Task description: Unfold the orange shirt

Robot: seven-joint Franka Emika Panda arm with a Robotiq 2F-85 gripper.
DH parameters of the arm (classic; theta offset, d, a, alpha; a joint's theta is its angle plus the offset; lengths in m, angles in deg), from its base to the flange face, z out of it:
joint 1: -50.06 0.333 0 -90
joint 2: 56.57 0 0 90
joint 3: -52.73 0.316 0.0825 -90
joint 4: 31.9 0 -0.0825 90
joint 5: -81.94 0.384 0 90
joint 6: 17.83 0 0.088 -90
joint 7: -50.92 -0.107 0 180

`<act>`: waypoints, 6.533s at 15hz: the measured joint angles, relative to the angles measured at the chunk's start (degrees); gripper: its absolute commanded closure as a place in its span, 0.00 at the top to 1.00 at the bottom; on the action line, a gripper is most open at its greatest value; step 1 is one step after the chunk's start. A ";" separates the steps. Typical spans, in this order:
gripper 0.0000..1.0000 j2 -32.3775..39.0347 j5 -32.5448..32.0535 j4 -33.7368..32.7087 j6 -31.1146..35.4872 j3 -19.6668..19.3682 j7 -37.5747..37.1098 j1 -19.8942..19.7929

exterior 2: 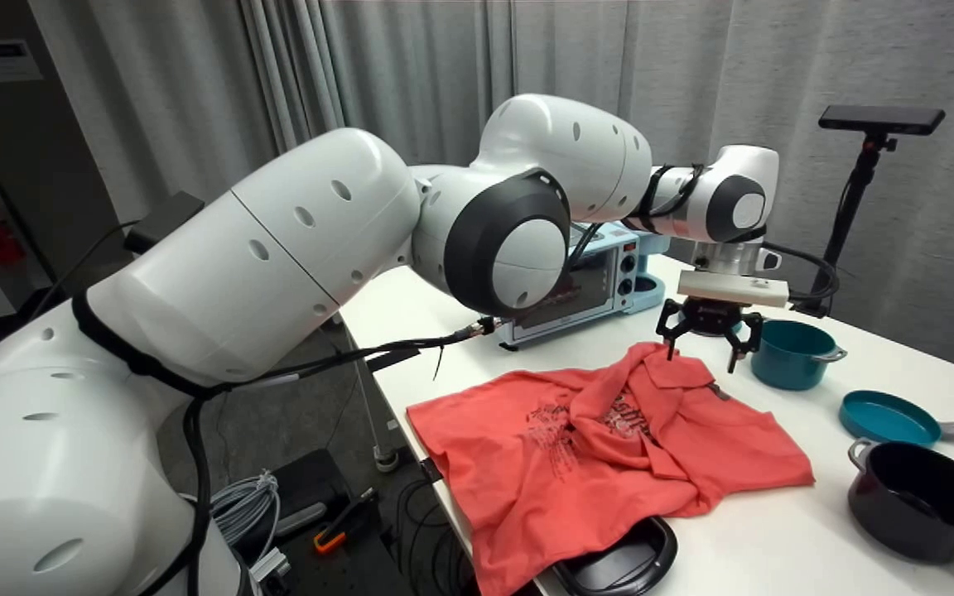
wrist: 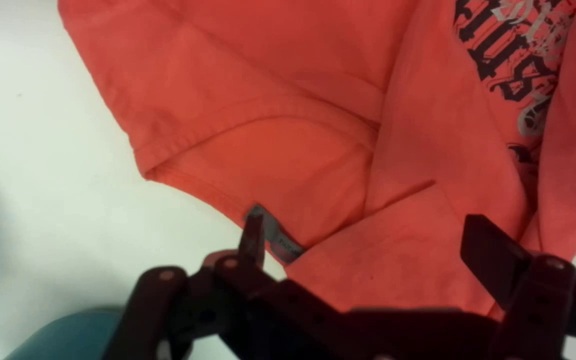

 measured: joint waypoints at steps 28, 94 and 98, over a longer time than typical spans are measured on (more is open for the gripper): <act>1.00 -21.49 -1.33 25.79 -0.02 0.21 -4.94 0.79; 0.01 -53.94 -10.62 70.75 41.43 4.27 -22.78 9.11; 0.34 -53.24 -8.25 70.76 43.71 6.47 -21.40 9.36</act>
